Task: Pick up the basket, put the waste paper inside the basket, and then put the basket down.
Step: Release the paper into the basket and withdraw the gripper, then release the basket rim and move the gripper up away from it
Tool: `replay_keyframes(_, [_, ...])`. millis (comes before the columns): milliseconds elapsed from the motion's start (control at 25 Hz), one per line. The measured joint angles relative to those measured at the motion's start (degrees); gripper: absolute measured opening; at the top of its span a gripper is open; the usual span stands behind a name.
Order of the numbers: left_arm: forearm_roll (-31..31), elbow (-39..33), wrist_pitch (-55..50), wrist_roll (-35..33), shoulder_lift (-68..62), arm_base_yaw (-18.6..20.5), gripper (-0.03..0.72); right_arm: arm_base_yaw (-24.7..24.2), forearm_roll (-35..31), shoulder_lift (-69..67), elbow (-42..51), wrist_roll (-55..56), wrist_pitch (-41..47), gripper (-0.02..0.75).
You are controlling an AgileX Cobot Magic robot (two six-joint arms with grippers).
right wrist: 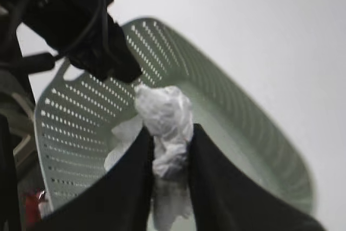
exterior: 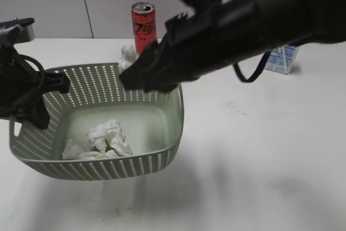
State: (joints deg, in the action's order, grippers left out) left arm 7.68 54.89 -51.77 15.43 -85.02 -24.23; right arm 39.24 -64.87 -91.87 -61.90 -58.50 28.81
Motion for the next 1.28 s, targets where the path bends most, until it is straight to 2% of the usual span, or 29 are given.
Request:
replay_keyframes(80, [0.1,0.0,0.0,0.0,0.0,0.0,0.006,1.6,0.6,-3.4,0.0,-0.6,0.1,0.328])
replay_keyframes(120, [0.2,0.0,0.0,0.0,0.0,0.0,0.006,2.2,0.8,-4.7,0.0,-0.8,0.1,0.422])
replay_keyframes(160, [0.0,0.0,-0.1,0.0,0.0,0.0,0.006,2.5,0.9,-5.6,0.0,-0.9,0.0,0.478])
replay_keyframes(200, [-0.2,0.0,-0.4,0.0,-0.1,0.0,0.006,2.8,1.1,-6.1,-0.1,-1.0,-0.1,0.528])
replay_keyframes(280, [-0.2,0.0,-0.5,0.0,-0.1,0.0,0.006,3.0,1.3,-6.2,-0.2,-1.2,-0.5,0.568])
replay_keyframes(360, [-0.2,0.0,-0.5,0.0,-0.1,0.0,0.006,2.8,2.7,-5.6,-0.3,-1.1,-1.6,0.573])
replay_keyframes(480, [0.1,0.0,-0.3,0.0,-0.1,0.0,0.006,0.7,9.8,-4.0,-2.2,4.6,-3.1,0.573])
replay_keyframes(640, [0.2,0.0,-0.3,0.0,-0.1,0.0,0.006,-6.7,30.6,-2.8,-9.7,23.9,1.3,0.571])
replay_keyframes(760, [0.2,0.0,-0.3,0.0,-0.1,0.0,0.006,-13.8,47.9,-3.0,-16.1,38.4,11.6,0.56])
replay_keyframes(880, [0.2,0.0,-0.2,0.0,-0.1,0.0,0.006,-20.7,59.9,-3.8,-21.1,47.3,22.8,0.554])
replay_keyframes(960, [0.2,0.0,-0.2,0.0,-0.1,0.0,0.006,-24.9,63.8,-4.0,-23.2,49.4,29.0,0.552])
replay_keyframes(1080, [0.3,0.0,-0.3,0.0,-0.8,0.0,0.006,-30.3,65.6,-4.0,-24.7,50.3,34.9,0.552])
replay_keyframes(1280, [0.3,3.1,-1.6,0.0,-4.3,0.0,0.006,-34.1,65.9,-2.3,-24.4,52.4,40.2,0.552])
